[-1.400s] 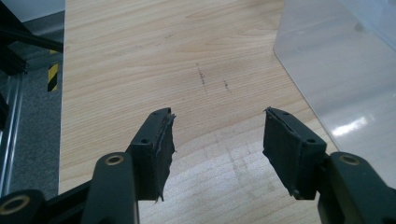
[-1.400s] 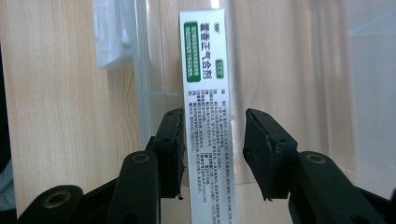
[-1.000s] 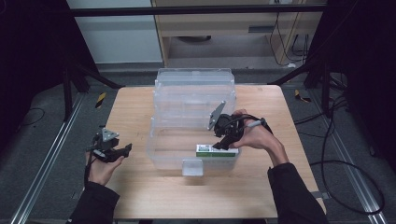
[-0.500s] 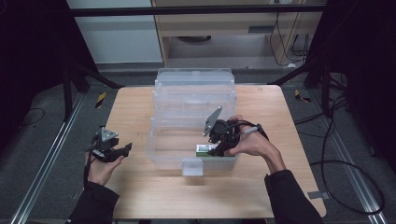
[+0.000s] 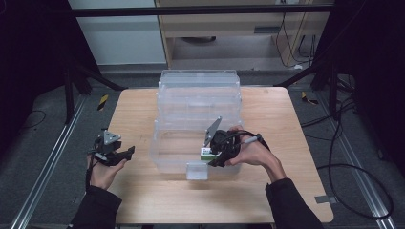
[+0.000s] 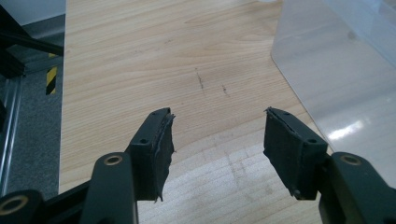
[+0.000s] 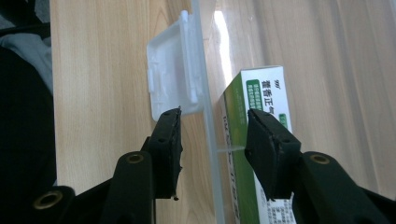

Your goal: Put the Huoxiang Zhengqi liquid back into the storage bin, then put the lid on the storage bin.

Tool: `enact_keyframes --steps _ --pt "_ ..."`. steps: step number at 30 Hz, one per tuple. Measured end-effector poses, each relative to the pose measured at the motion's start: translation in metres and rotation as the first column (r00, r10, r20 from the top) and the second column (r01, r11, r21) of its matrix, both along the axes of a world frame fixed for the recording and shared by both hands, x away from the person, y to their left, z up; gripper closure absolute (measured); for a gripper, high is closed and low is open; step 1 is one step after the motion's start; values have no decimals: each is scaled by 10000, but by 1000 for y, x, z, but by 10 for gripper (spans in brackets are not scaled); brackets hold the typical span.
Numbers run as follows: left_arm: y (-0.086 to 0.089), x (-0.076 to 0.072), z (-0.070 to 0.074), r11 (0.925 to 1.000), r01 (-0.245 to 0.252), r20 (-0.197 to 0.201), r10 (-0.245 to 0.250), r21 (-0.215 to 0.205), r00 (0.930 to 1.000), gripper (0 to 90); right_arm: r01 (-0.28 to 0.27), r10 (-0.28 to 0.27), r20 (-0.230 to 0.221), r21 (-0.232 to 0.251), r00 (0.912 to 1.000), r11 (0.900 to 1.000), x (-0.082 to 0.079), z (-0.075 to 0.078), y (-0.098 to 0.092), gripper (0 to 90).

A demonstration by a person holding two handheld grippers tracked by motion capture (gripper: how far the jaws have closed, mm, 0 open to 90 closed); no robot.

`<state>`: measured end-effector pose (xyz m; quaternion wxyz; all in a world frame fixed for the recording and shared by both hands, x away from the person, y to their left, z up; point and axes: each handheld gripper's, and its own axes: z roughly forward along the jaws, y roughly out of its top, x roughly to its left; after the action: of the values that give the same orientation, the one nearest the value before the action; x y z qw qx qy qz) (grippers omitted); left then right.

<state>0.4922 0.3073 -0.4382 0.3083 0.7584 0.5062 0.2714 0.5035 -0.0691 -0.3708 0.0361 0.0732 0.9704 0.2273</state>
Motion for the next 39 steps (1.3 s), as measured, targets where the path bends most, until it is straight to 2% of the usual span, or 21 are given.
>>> enact_keyframes --steps 9,23,39 --pt "1 -1 2 10000 -18 58 18 -40 10000 415 -53 50 -197 -109 9998 9999 -1 -11 11 559" --pt "0 -2 3 10000 5 129 -6 13 9999 413 99 -106 -574 -130 9983 9999 0 -29 13 569" --pt "0 -2 6 9999 134 236 -132 -85 9996 405 100 -131 -898 -341 9959 9994 3 -40 20 608"
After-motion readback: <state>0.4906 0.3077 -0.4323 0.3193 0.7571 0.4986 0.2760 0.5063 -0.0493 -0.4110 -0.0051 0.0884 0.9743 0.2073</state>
